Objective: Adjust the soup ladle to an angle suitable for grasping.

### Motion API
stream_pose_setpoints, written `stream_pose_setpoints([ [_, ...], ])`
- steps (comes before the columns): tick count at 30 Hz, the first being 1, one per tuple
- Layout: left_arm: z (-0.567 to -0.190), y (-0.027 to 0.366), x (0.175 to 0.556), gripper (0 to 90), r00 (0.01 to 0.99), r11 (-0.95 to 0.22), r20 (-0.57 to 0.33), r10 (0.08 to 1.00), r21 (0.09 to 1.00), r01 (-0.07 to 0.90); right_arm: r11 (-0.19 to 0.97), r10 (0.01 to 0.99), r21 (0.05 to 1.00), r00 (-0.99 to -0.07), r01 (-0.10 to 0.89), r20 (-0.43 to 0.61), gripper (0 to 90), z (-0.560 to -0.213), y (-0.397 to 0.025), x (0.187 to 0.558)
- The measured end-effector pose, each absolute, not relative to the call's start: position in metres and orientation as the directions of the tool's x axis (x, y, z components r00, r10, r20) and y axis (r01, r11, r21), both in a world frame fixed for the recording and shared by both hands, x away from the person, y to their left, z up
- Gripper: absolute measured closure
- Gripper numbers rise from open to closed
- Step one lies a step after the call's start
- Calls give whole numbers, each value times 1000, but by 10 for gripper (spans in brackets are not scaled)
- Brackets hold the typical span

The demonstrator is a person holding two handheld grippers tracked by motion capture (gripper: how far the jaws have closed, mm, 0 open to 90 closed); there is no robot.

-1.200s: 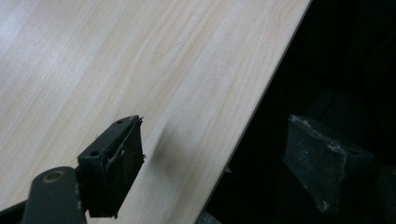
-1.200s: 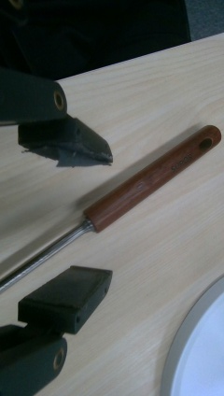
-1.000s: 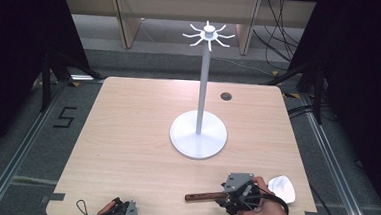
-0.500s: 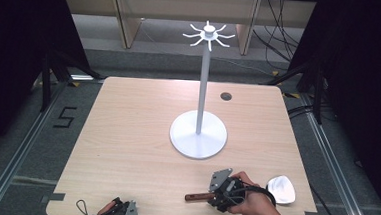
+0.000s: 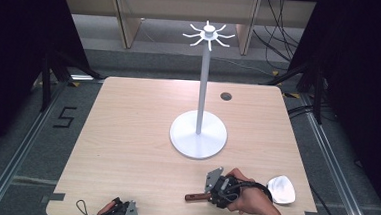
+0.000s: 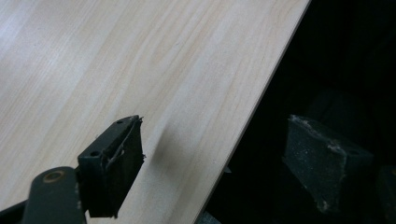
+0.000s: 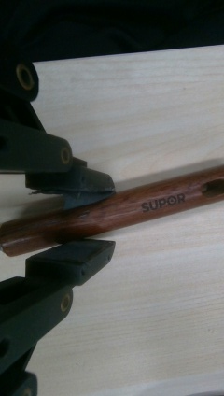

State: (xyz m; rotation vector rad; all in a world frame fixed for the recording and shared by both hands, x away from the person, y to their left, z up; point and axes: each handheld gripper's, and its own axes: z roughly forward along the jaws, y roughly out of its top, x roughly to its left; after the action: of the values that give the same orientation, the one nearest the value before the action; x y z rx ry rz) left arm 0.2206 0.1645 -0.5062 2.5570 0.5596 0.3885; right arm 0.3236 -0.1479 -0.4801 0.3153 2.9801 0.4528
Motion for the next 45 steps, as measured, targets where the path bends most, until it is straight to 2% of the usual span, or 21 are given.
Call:
stream_pose_setpoints([
  [3,-506,165,221,190,875,-796,167,454,518,314,948,132,305,-985,91,-115,686,-481,-148,331],
  [4,-506,165,221,190,875,-796,166,454,518,315,951,189,268,-976,156,-104,695,-479,-148,329],
  [7,-506,165,220,190,870,-796,177,460,517,316,958,157,258,-981,124,-114,701,-479,-148,334],
  [12,-506,165,220,190,870,-796,177,459,517,315,953,220,233,-972,194,-89,708,-477,-147,338],
  [13,-506,165,220,190,871,-796,178,459,517,314,965,162,222,-981,136,-105,708,-477,-147,343],
  [15,-506,165,220,190,870,-796,178,459,517,314,955,226,216,-971,206,-74,704,-477,-147,343],
  [17,-506,165,220,190,871,-797,178,458,517,314,953,230,217,-971,211,-66,703,-477,-146,345],
  [19,-505,165,220,190,870,-796,178,459,518,314,970,141,209,-986,121,-85,706,-477,-148,353],
  [21,-505,165,220,190,869,-794,177,461,520,315,969,133,221,-986,109,-96,708,-477,-145,352],
  [22,-505,165,220,190,869,-794,177,461,520,315,965,194,199,-977,174,-87,708,-476,-145,347],
  [24,-505,165,220,189,874,-795,170,455,520,312,964,206,191,-974,184,-98,712,-476,-144,345],
  [25,-505,165,220,189,876,-797,170,451,519,309,972,162,184,-983,144,-85,717,-476,-143,346],
  [29,-505,165,219,189,871,-795,178,459,520,312,973,175,168,-979,156,-105,720,-475,-143,345],
  [30,-505,165,219,189,870,-796,181,458,519,311,978,143,165,-984,125,-104,722,-475,-144,347],
  [32,-505,165,220,189,877,-796,168,449,520,308,968,197,179,-975,177,-99,729,-476,-145,345],
  [34,-505,165,220,189,877,-797,171,450,520,308,970,182,187,-975,157,-126,731,-475,-145,346],
  [35,-505,165,220,189,879,-797,165,447,520,307,962,223,185,-967,199,-120,733,-474,-146,344],
  [36,-505,165,220,189,877,-797,169,449,520,308,975,162,174,-977,137,-141,735,-472,-148,349],
  [37,-505,165,219,189,871,-795,177,458,520,312,969,200,172,-971,176,-132,737,-471,-149,347],
  [42,-505,165,219,189,872,-795,175,456,520,311,979,158,149,-978,137,-137,738,-474,-148,351],
  [45,-505,165,219,189,873,-797,176,454,519,310,972,203,148,-971,184,-128,738,-475,-148,349],
])
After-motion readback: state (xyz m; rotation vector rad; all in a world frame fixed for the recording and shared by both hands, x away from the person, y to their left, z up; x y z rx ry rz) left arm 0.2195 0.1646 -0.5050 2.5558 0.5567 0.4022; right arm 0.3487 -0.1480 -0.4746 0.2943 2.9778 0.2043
